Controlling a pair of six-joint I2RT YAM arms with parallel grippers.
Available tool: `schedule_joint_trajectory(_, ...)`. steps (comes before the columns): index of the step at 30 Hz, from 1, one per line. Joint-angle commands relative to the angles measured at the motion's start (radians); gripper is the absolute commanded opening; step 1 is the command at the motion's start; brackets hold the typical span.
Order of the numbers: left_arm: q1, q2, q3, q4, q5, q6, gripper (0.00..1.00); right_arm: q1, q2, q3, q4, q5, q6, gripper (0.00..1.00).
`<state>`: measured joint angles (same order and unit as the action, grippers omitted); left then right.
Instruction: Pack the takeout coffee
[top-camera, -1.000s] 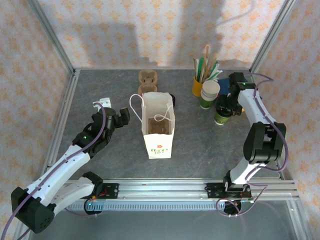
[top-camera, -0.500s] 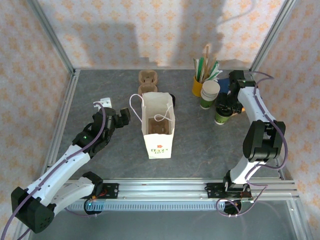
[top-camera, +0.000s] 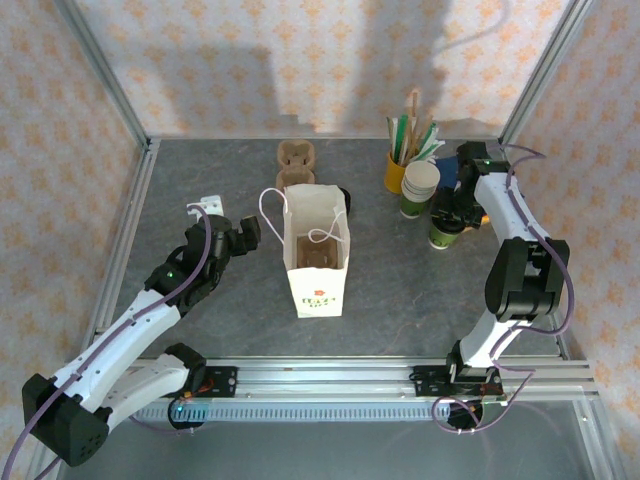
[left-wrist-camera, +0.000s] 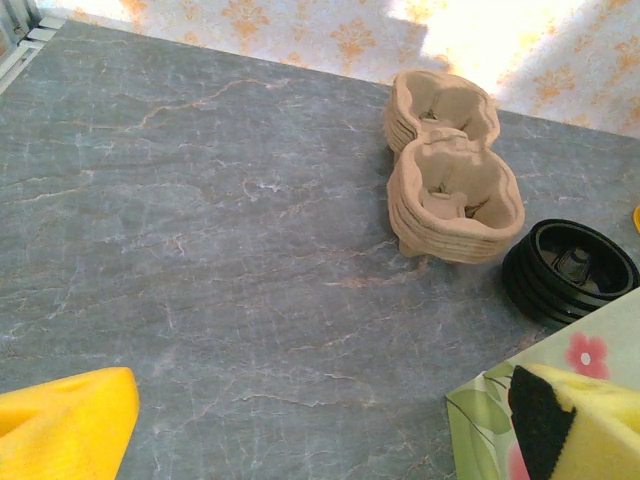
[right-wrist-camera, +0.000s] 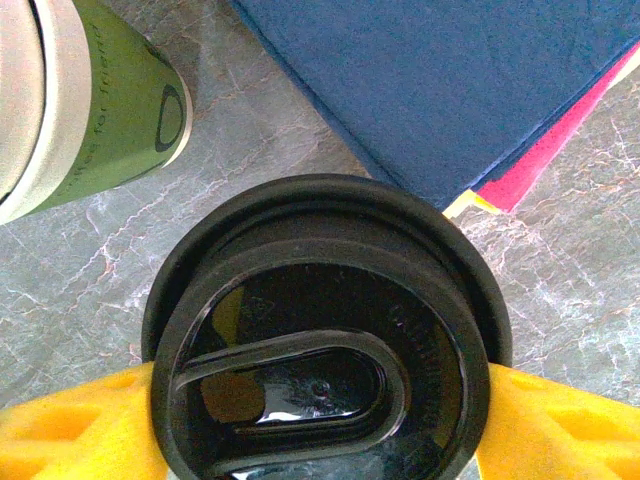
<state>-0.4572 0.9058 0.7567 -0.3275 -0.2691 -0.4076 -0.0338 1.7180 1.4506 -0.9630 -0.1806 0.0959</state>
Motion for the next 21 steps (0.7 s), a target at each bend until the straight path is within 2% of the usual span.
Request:
schedule_joint_trajectory(1,0.007,0.004,0.032,-0.021,-0.003,0.023,0.97,-0.004,0.055,-0.006,-0.063,-0.020,0.014,0.71)
schedule_joint_trajectory(13,0.006,0.004,0.029,-0.024,-0.004,0.025,0.97,-0.004,0.083,0.019,-0.126,-0.013,0.031,0.72)
schedule_joint_trajectory(21,0.008,0.013,0.026,-0.022,0.005,0.019,0.97,-0.003,0.111,0.021,-0.139,-0.011,0.021,0.77)
